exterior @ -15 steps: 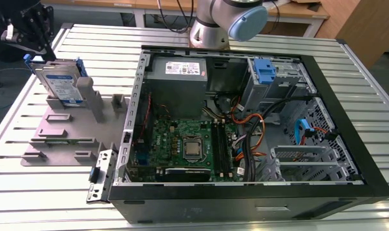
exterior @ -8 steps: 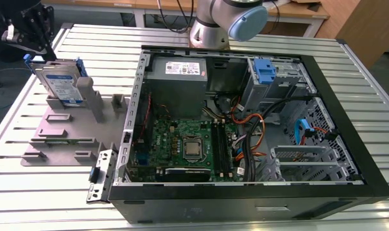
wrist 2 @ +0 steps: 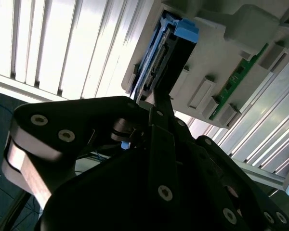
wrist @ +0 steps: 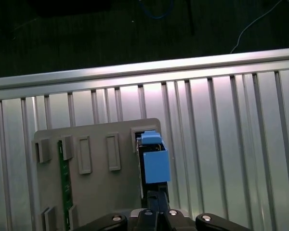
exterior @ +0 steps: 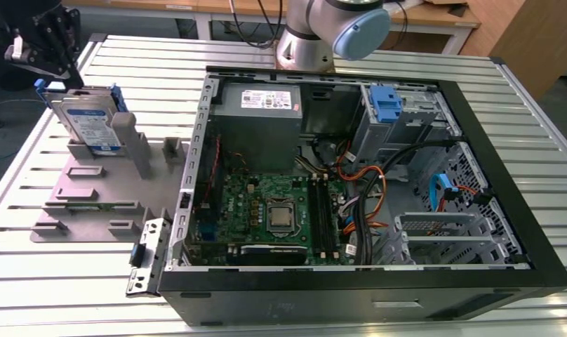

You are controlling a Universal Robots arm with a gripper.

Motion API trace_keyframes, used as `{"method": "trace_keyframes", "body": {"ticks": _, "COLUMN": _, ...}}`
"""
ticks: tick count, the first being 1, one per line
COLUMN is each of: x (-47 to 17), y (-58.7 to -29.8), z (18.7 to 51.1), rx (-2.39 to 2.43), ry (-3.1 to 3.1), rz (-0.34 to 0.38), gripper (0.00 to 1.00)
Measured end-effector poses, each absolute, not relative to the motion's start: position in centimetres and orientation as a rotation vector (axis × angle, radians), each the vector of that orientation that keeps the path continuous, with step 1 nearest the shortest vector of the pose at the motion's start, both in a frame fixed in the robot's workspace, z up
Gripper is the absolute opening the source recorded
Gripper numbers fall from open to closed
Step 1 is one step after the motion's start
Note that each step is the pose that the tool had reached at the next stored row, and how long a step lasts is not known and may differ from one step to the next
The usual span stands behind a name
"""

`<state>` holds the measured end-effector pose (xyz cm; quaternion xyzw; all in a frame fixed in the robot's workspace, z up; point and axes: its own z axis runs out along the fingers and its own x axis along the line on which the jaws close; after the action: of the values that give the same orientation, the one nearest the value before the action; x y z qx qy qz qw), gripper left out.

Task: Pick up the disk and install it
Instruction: 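Pick up the disk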

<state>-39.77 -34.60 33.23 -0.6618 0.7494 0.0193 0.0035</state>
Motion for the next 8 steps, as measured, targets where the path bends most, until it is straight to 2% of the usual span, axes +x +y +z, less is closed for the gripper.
{"method": "trace_keyframes", "body": {"ticks": 8, "x": -39.73, "y": -34.66, "z": 33.20, "rx": -2.087, "ry": 2.326, "rz": 0.075, "gripper": 0.11}}
